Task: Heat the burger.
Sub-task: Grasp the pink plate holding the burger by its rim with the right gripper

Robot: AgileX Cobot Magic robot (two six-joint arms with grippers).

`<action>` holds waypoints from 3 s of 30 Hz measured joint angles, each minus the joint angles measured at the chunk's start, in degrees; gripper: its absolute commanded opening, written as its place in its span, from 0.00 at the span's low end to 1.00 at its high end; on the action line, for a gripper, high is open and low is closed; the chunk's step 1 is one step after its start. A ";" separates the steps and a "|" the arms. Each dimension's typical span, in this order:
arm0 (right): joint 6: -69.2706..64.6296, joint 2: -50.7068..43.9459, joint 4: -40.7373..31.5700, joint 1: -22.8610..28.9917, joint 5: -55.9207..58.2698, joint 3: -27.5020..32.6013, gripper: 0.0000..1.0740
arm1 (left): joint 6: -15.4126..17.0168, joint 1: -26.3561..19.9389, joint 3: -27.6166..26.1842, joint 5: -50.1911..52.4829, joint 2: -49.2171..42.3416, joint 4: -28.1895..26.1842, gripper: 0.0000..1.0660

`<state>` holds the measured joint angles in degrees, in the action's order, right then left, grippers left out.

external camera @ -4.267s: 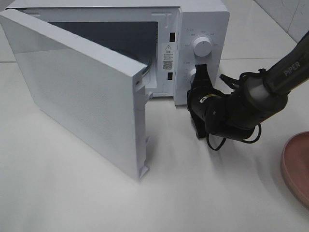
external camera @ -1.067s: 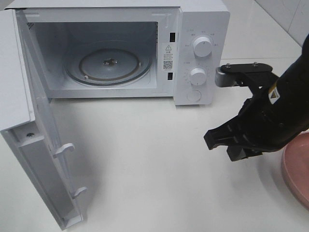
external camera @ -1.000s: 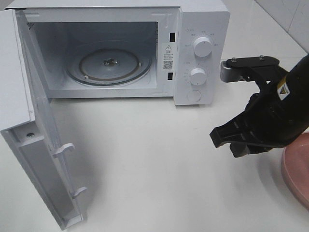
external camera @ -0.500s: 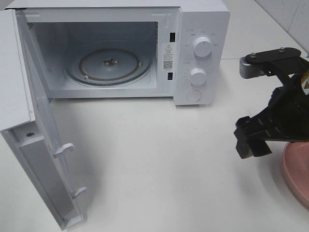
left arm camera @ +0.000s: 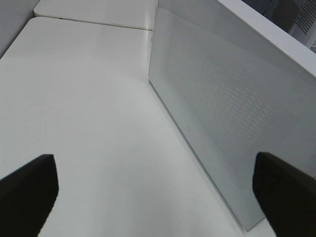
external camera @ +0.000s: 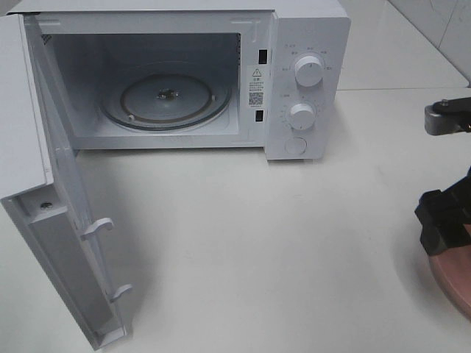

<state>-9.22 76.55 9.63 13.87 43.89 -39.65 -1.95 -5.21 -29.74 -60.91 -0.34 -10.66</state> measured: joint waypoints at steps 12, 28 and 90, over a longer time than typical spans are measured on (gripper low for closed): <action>0.29 0.34 0.92 -3.09 -8.88 6.30 0.75 | 0.00 0.00 0.00 0.00 0.00 0.00 0.94; 0.29 11.80 0.92 -5.33 -16.33 6.82 0.72 | 0.00 0.00 0.00 0.00 0.00 0.00 0.94; -10.89 19.77 11.34 -0.34 -16.21 6.19 0.00 | 0.00 0.00 0.00 0.00 0.00 0.00 0.94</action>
<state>-20.11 96.31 20.97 13.52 27.67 -33.46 -1.95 -5.21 -29.74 -60.91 -0.34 -10.66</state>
